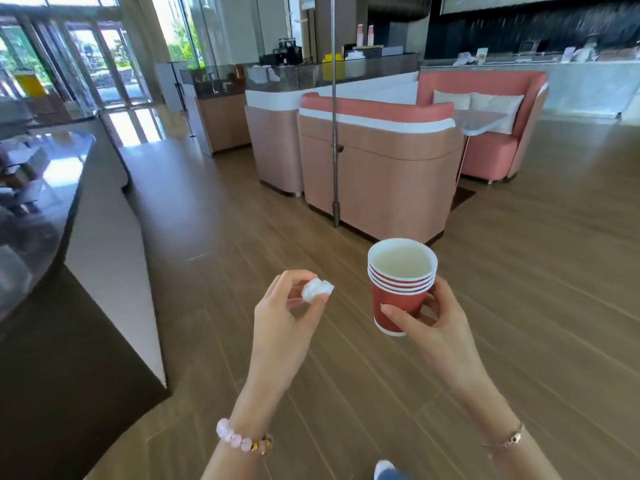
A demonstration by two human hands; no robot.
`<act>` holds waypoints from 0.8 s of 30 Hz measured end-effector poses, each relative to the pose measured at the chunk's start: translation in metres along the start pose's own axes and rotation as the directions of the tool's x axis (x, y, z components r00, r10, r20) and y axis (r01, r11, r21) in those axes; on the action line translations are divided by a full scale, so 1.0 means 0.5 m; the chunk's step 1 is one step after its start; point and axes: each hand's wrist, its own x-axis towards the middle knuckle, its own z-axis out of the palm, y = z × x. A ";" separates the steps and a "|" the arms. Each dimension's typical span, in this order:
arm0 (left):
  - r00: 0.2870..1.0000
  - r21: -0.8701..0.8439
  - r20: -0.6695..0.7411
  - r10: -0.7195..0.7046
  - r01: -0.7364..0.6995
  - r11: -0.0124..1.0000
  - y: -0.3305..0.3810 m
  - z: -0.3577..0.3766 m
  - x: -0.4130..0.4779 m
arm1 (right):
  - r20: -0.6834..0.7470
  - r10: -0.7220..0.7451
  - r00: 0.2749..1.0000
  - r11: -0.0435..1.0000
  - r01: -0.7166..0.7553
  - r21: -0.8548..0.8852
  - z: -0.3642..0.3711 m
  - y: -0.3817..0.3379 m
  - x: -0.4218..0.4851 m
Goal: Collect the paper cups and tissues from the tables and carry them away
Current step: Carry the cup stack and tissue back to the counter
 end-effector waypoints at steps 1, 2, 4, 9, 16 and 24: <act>1.000 0.013 -0.017 -0.007 0.007 1.000 -0.013 0.021 0.036 | 0.022 0.003 1.000 1.000 -0.004 0.013 0.001 0.011 0.048; 0.999 0.026 -0.033 -0.016 0.017 1.000 -0.023 0.042 0.073 | 0.041 0.006 0.999 1.000 -0.007 0.027 0.002 0.021 0.098; 0.998 0.044 -0.060 -0.022 0.025 0.999 -0.039 0.084 0.153 | 0.078 -0.003 0.997 0.999 0.000 0.037 0.002 0.031 0.199; 0.990 0.083 -0.137 -0.034 0.046 0.995 -0.078 0.166 0.334 | 0.156 -0.019 0.988 0.998 0.009 0.061 -0.001 0.050 0.436; 0.969 0.127 -0.228 -0.097 0.128 0.984 -0.180 0.220 0.515 | 0.252 -0.031 0.967 0.995 0.007 0.097 0.055 0.112 0.682; 0.941 0.100 -0.306 -0.147 0.185 0.978 -0.348 0.231 0.768 | 0.339 -0.036 0.940 0.987 -0.019 0.158 0.196 0.202 0.969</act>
